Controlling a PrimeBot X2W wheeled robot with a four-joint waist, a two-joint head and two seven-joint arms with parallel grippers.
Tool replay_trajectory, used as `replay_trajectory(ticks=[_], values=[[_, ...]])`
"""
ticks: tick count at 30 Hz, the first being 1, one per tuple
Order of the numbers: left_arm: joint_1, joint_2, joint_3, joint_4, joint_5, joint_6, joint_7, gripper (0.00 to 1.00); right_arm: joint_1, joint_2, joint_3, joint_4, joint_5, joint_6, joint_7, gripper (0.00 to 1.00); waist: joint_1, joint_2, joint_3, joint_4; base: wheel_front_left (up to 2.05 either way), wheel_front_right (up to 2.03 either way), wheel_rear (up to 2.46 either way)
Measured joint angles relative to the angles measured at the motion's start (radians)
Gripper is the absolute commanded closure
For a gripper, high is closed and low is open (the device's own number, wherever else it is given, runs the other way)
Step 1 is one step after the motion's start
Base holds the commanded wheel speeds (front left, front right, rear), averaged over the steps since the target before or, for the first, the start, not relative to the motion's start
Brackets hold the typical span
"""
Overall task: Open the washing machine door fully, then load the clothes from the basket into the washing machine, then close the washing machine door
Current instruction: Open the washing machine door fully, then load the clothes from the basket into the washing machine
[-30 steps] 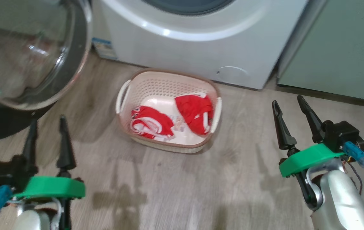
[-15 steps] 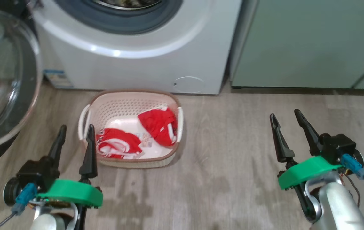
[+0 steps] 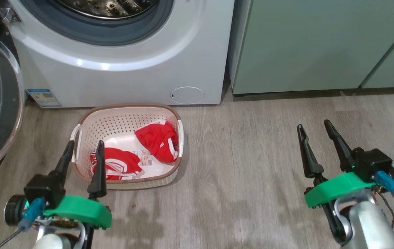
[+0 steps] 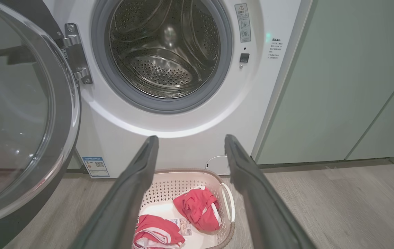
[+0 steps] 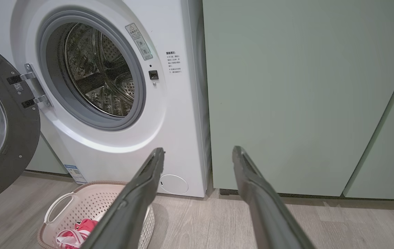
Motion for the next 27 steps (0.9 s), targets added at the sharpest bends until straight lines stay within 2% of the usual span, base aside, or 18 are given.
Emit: replay_trajectory(ticks=[27], values=[[-0.004,0.015,-0.023,0.004,0.000,0.018,-0.010,0.00,0.000,0.002,-0.005,-0.001,0.000,0.000,0.000,0.00,0.0000,0.0000,0.016,-0.003,0.02,-0.02,0.00]])
